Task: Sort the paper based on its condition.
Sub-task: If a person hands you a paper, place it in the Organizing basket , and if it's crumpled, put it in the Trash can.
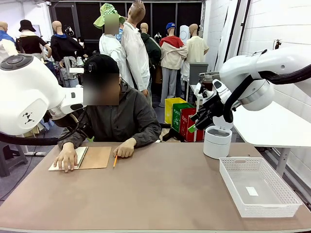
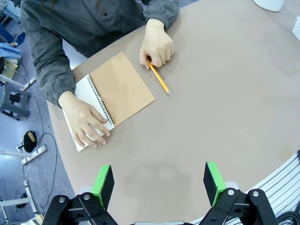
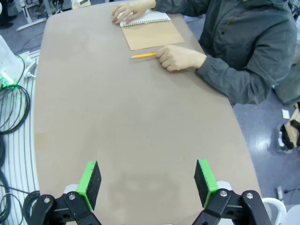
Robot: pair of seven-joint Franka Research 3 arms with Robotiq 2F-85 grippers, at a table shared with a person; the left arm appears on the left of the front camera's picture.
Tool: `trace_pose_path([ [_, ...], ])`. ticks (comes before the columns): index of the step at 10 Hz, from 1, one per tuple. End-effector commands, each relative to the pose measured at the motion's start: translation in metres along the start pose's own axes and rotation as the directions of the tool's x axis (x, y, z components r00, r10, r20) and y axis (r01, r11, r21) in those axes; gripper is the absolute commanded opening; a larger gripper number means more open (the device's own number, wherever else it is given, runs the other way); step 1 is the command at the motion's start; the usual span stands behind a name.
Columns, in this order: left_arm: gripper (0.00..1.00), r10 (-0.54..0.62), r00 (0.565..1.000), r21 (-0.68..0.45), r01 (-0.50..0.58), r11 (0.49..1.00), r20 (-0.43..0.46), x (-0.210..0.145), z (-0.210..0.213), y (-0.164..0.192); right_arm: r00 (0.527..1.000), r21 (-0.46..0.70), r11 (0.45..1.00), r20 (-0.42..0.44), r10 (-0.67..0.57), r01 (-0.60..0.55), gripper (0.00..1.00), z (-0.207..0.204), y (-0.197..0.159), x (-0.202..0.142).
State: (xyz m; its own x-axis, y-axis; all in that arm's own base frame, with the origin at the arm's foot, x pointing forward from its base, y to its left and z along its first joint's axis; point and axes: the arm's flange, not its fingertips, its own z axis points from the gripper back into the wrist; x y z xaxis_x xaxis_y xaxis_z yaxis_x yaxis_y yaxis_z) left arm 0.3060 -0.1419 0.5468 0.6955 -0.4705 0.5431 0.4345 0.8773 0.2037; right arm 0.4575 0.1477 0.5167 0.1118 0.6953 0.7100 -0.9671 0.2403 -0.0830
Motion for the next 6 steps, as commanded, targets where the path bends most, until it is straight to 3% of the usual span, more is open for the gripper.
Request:
trace_pose_path([
  [1,1.0,-0.012,1.0,0.001,0.012,1.0,-0.003,-0.0004,0.0004,0.0011,1.0,0.005,1.0,0.008,-0.006,0.006,1.0,0.0001,0.0002,0.0007],
  [6,1.0,-0.012,1.0,0.001,0.012,1.0,-0.003,-0.0004,0.0004,0.0011,1.0,0.005,1.0,0.008,-0.006,0.006,1.0,0.0001,0.0002,0.0007],
])
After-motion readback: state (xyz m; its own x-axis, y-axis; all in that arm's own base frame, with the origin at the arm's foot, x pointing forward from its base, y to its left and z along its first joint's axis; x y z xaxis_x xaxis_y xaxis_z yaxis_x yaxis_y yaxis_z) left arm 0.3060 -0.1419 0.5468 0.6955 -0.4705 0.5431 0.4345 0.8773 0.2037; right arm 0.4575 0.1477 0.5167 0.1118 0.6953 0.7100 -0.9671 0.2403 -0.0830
